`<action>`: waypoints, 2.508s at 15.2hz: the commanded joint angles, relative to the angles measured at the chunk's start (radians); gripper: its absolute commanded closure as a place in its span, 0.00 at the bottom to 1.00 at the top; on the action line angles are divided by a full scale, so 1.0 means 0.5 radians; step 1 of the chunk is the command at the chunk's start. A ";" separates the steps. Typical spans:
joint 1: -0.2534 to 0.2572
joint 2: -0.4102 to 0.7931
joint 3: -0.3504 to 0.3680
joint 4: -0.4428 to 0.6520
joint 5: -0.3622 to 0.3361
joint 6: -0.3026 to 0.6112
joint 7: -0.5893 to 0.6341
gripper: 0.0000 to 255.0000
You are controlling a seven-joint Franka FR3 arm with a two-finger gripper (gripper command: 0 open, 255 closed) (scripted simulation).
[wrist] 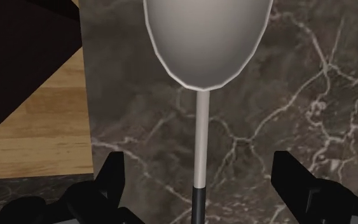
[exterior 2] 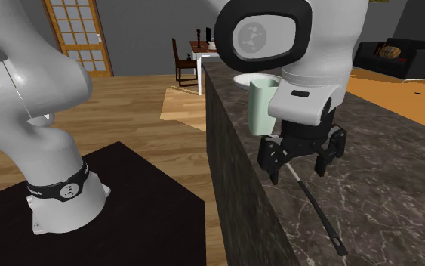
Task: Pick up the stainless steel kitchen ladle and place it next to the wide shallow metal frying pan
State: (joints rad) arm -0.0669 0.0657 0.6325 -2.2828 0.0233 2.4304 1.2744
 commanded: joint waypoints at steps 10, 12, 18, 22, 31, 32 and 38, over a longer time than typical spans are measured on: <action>0.002 0.012 -0.001 0.000 -0.011 0.010 0.008 1.00; 0.002 0.012 -0.001 0.000 -0.011 0.010 0.008 1.00; -0.003 -0.030 0.003 0.019 0.025 -0.042 -0.015 1.00; -0.010 -0.109 0.005 0.061 0.087 -0.150 -0.056 1.00; -0.016 -0.258 -0.009 0.182 0.187 -0.397 -0.119 1.00; -0.017 -0.272 -0.011 0.198 0.195 -0.424 -0.124 1.00; -0.019 -0.344 -0.028 0.299 0.232 -0.588 -0.146 1.00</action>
State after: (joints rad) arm -0.0765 -0.1023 0.6191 -2.1419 0.1375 2.1491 1.2014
